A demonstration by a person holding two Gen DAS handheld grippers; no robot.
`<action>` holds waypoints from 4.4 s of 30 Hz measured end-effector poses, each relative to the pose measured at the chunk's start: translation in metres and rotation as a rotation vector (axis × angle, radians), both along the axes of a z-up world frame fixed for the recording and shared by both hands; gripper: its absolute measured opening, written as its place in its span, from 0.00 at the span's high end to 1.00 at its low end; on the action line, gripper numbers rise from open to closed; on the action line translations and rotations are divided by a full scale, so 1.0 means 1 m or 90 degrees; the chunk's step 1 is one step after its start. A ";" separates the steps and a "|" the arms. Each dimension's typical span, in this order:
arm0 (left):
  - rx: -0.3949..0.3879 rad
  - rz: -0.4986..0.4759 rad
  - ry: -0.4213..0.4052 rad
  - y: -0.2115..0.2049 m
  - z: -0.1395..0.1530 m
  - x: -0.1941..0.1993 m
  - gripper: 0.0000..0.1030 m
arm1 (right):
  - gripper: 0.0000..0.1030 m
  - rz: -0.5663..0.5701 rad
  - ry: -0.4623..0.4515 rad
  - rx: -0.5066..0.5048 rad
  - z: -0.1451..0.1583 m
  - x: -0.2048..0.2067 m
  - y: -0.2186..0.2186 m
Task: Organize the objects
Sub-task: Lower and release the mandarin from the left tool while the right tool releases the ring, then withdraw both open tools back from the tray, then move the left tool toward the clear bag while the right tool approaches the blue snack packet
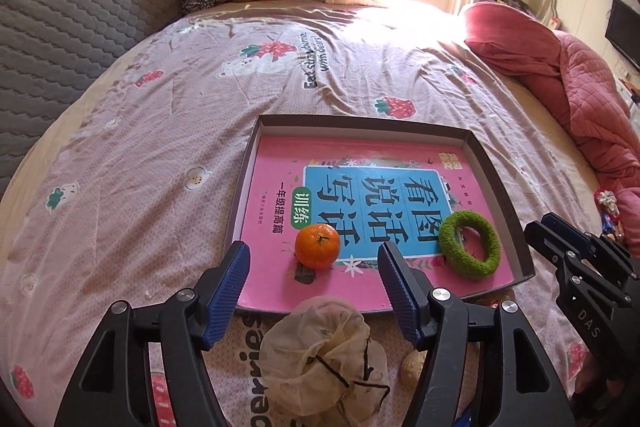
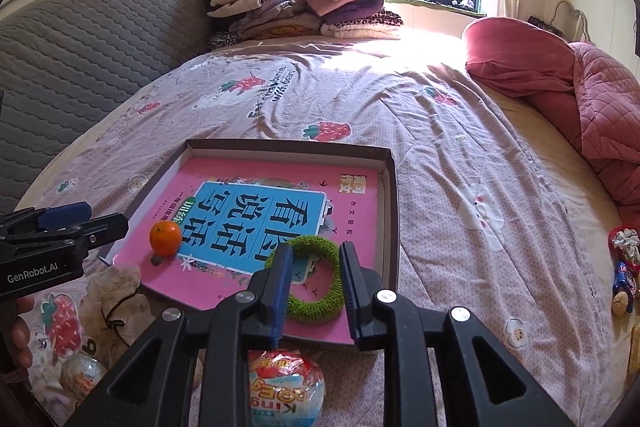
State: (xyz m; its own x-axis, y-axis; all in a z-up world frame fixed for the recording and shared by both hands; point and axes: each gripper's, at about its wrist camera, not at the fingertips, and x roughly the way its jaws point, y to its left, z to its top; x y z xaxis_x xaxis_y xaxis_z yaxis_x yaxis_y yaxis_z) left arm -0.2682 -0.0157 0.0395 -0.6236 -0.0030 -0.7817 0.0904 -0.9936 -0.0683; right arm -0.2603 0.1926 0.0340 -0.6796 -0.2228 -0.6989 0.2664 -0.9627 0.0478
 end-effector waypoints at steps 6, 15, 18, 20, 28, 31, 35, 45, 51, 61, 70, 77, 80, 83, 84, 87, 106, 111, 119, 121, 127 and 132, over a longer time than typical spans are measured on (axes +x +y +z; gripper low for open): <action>0.014 0.000 0.018 0.003 0.009 0.024 0.31 | 0.69 0.000 0.000 -0.029 0.007 0.021 0.008; 0.025 0.008 0.072 -0.004 0.022 0.067 0.28 | 0.55 0.005 0.049 -0.026 0.026 0.053 0.014; 0.019 0.015 0.081 -0.005 0.024 0.080 0.27 | 0.52 0.009 0.066 -0.029 0.032 0.061 0.013; 0.020 0.020 0.085 -0.007 0.025 0.087 0.27 | 0.50 0.015 0.067 -0.038 0.034 0.065 0.012; 0.016 0.030 0.089 -0.011 0.026 0.105 0.26 | 0.49 0.035 0.076 -0.034 0.036 0.077 0.005; 0.016 0.032 0.090 -0.010 0.027 0.108 0.26 | 0.49 0.037 0.079 -0.033 0.035 0.082 0.006; 0.018 0.033 0.096 -0.010 0.029 0.114 0.26 | 0.49 0.041 0.089 -0.038 0.038 0.089 0.007; 0.002 0.030 0.110 -0.003 0.026 0.127 0.26 | 0.48 0.031 0.096 -0.058 0.038 0.106 0.016; 0.008 0.020 0.111 -0.001 0.023 0.134 0.26 | 0.42 0.017 0.100 -0.072 0.030 0.118 0.022; -0.001 0.016 0.109 -0.001 0.016 0.144 0.26 | 0.35 0.025 0.094 -0.060 0.016 0.134 0.020; 0.004 0.010 0.099 -0.002 0.005 0.150 0.26 | 0.34 0.021 0.091 -0.063 0.012 0.137 0.021; -0.006 0.010 0.097 -0.002 0.001 0.154 0.26 | 0.34 0.022 0.092 -0.063 0.011 0.139 0.022; -0.005 0.012 0.091 -0.004 -0.001 0.154 0.26 | 0.34 0.021 0.089 -0.062 0.010 0.140 0.022; -0.008 0.015 0.087 -0.007 -0.004 0.156 0.26 | 0.34 0.021 0.086 -0.061 0.008 0.140 0.022; -0.009 0.016 0.083 -0.008 -0.005 0.156 0.26 | 0.34 0.022 0.085 -0.061 0.008 0.141 0.022; -0.010 0.014 0.076 -0.009 -0.009 0.157 0.26 | 0.34 0.024 0.082 -0.057 0.006 0.142 0.022; -0.019 -0.006 0.035 -0.010 -0.033 0.165 0.26 | 0.34 0.028 0.056 -0.038 -0.011 0.147 0.022; -0.023 -0.009 0.028 -0.009 -0.038 0.166 0.26 | 0.34 0.027 0.049 -0.034 -0.015 0.149 0.022; -0.024 -0.016 0.016 -0.009 -0.046 0.168 0.26 | 0.34 0.031 0.036 -0.029 -0.023 0.152 0.021; -0.026 -0.015 0.013 -0.009 -0.048 0.167 0.26 | 0.34 0.033 0.033 -0.028 -0.025 0.152 0.021; -0.023 -0.017 0.006 -0.011 -0.051 0.166 0.26 | 0.34 0.034 0.026 -0.021 -0.029 0.154 0.020; -0.022 -0.019 0.002 -0.011 -0.054 0.166 0.26 | 0.34 0.038 0.022 -0.016 -0.033 0.155 0.019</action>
State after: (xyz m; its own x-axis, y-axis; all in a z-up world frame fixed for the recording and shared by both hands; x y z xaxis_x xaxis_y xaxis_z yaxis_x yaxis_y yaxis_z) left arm -0.1026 -0.0268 -0.0141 -0.6260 -0.0118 -0.7797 0.0610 -0.9976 -0.0339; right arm -0.1049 0.2120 0.0014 -0.6888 -0.2808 -0.6683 0.3246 -0.9438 0.0619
